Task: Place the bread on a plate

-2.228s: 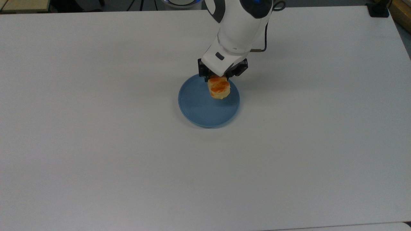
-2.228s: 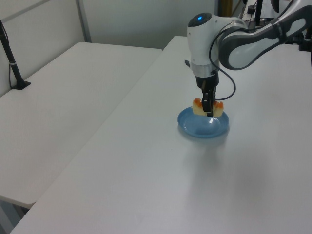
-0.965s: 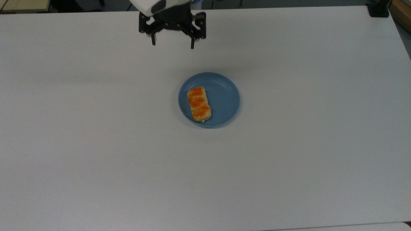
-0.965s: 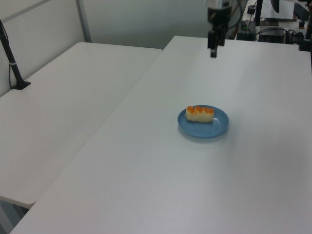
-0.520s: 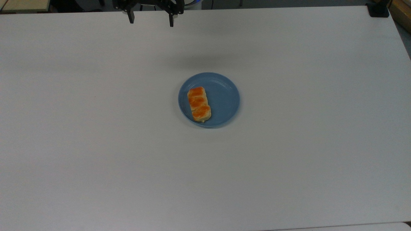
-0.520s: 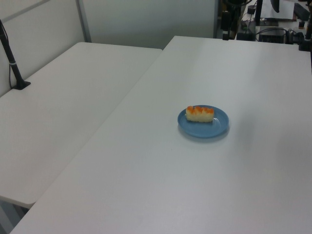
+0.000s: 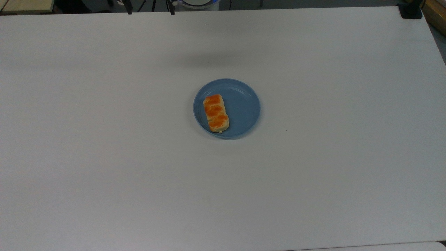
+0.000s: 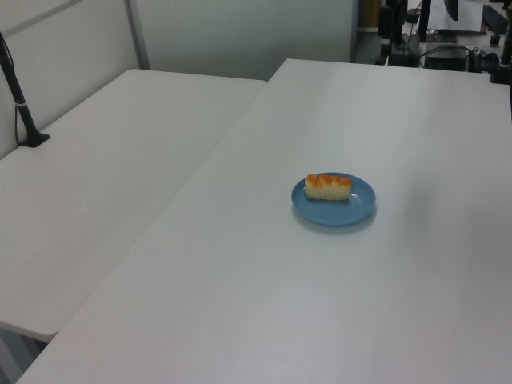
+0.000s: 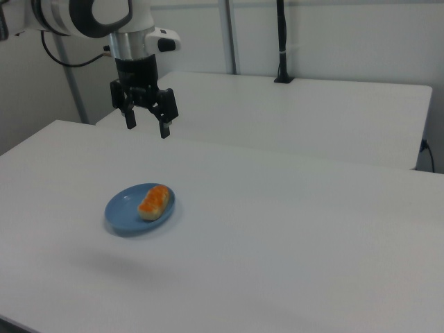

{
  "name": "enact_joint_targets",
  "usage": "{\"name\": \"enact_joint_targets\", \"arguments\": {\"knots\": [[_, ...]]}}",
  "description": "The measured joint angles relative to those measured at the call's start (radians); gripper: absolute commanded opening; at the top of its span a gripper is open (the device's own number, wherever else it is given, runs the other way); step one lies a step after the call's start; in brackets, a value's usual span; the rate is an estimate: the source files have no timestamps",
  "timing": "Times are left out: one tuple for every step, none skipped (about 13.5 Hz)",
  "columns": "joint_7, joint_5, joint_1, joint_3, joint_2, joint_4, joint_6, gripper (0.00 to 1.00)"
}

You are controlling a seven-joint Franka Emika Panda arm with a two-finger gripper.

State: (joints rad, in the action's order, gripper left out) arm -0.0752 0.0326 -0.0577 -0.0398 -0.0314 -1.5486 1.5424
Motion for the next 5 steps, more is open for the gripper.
{"name": "enact_joint_targets", "arguments": {"knots": [[0.000, 0.000, 0.004, 0.000, 0.000, 0.000, 0.000, 1.00], [0.000, 0.000, 0.007, 0.000, 0.000, 0.000, 0.000, 1.00], [0.000, 0.000, 0.008, 0.000, 0.000, 0.000, 0.000, 1.00], [-0.001, 0.000, 0.008, 0.000, 0.000, 0.000, 0.000, 1.00], [-0.001, 0.000, 0.008, 0.000, 0.000, 0.000, 0.000, 1.00]]}}
